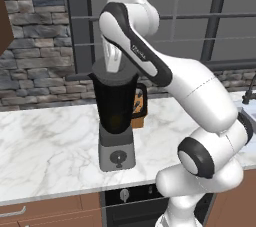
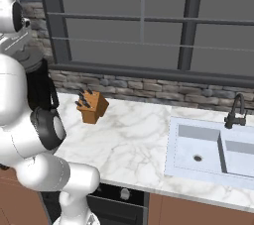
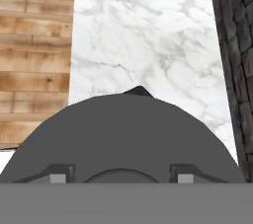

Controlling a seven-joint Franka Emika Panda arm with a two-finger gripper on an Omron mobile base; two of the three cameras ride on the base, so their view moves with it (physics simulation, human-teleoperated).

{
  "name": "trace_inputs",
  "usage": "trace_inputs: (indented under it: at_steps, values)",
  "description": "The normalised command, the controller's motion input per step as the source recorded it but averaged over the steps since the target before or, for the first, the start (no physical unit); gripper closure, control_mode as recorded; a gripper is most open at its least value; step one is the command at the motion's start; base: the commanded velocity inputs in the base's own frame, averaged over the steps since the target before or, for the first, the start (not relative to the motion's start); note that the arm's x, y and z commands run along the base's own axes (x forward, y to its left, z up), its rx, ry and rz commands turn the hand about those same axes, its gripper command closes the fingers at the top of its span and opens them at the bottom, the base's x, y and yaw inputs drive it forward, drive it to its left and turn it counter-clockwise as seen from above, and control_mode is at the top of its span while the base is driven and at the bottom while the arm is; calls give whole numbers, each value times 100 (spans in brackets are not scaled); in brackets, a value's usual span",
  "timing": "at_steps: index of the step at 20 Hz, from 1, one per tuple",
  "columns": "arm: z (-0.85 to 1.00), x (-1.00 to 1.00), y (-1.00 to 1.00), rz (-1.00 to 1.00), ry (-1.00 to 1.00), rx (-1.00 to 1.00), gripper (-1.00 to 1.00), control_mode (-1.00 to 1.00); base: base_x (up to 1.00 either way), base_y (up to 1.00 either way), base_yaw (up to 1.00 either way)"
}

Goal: Grab the garlic and lemon from the fridge, place them in the blender, close the lid, and turn on the blender to create a marinade.

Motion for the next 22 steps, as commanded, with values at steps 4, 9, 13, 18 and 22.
trace_inputs:
  at_steps: [4,9,13,18,22]
  values:
    - [-29,-5,0,0,0,5,100,-100,0,0,0]
    - [-31,0,0,0,4,1,100,-100,0,0,0]
    - [-29,0,0,0,8,0,100,-100,0,0,0]
    - [-31,0,0,0,6,0,-100,-100,0,0,0]
    - [-18,0,0,0,0,1,-100,-100,0,0,0]
